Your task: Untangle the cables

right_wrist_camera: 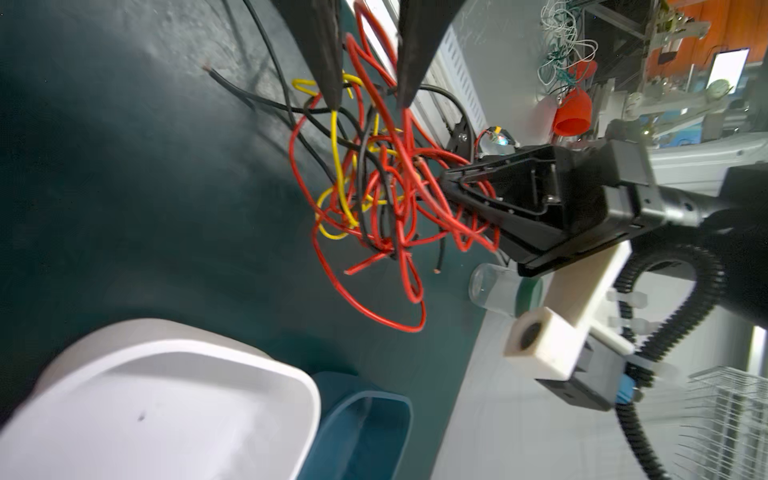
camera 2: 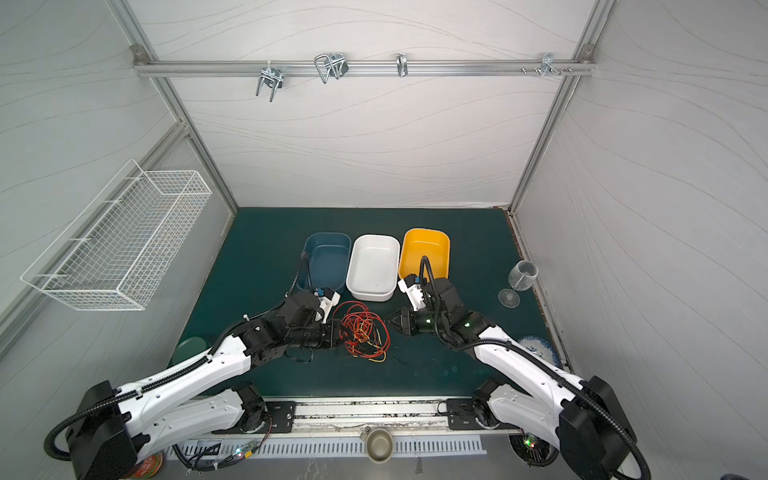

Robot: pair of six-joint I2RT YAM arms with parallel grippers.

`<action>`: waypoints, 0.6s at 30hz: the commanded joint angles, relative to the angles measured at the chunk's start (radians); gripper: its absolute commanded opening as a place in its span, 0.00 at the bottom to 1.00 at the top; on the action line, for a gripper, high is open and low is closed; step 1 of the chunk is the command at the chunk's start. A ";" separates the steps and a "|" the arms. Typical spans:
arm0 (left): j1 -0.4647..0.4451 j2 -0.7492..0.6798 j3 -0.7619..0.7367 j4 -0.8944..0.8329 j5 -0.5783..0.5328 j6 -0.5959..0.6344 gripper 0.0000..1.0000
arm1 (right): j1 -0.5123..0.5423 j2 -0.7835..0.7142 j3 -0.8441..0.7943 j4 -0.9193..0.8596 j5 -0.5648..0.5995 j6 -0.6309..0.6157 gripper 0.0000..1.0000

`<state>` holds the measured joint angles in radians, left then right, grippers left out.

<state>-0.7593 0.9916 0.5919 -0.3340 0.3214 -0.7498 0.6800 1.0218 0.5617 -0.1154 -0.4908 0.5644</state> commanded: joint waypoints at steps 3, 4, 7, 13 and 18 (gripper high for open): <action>0.000 0.002 0.053 -0.001 0.059 -0.040 0.00 | -0.003 -0.018 0.015 -0.096 0.028 -0.018 0.29; -0.001 0.004 0.058 -0.006 0.063 -0.043 0.00 | -0.002 -0.030 0.015 -0.092 0.019 -0.014 0.29; -0.001 0.009 0.069 -0.021 0.066 -0.041 0.00 | 0.017 -0.072 0.018 -0.085 0.011 -0.013 0.28; 0.000 0.016 0.074 -0.024 0.069 -0.046 0.00 | 0.112 -0.069 0.029 -0.058 0.033 -0.024 0.29; -0.001 0.013 0.069 -0.004 0.076 -0.059 0.00 | 0.168 -0.017 0.019 -0.031 0.093 -0.025 0.29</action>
<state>-0.7597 1.0058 0.6205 -0.3710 0.3798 -0.7906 0.8303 0.9836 0.5713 -0.1703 -0.4400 0.5499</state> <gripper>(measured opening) 0.056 0.294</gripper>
